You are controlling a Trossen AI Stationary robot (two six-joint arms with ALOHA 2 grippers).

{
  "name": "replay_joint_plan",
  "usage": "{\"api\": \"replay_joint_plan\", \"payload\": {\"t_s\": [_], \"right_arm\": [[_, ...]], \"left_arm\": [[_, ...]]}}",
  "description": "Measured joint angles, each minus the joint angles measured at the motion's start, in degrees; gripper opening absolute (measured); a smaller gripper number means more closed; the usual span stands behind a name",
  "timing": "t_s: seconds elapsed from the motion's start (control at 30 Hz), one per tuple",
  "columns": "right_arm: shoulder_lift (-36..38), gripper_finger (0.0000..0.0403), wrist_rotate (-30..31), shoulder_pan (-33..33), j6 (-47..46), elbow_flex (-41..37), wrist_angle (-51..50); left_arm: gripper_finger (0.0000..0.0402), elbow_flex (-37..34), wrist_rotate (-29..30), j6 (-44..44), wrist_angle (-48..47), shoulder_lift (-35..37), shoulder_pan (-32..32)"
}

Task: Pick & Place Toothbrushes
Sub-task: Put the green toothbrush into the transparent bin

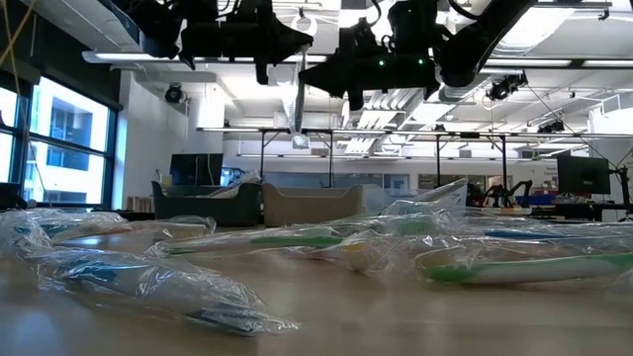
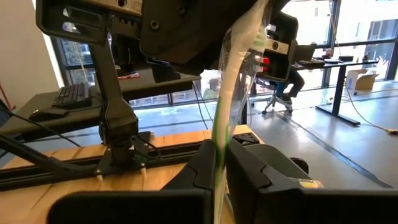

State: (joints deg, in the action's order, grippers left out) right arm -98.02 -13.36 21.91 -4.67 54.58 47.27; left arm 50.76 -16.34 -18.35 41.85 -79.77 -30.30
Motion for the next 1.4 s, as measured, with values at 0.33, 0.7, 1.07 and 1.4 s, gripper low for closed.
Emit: {"api": "replay_joint_plan", "payload": {"t_s": [0.33, 0.7, 1.07, 1.4], "right_arm": [[0.02, 0.0008, -0.34, -0.02, -0.06, 0.00, -0.31], [0.09, 0.0008, -0.29, 0.27, -0.18, -0.02, -0.35], [0.11, 0.0008, -0.29, 2.24, -2.86, -0.02, -0.74], [1.59, 0.0008, -0.07, 2.62, -2.00, -0.10, -6.08]], "left_arm": [[0.0095, -0.02, 0.58, 0.51, -0.03, 0.00, -0.07], [0.0203, -0.02, 1.63, 0.50, -1.56, 0.00, -0.07], [0.0207, -0.04, 1.49, 0.50, -8.23, 0.00, -0.07], [0.0207, -0.04, 5.97, -0.42, -13.58, 0.28, -0.07]]}}
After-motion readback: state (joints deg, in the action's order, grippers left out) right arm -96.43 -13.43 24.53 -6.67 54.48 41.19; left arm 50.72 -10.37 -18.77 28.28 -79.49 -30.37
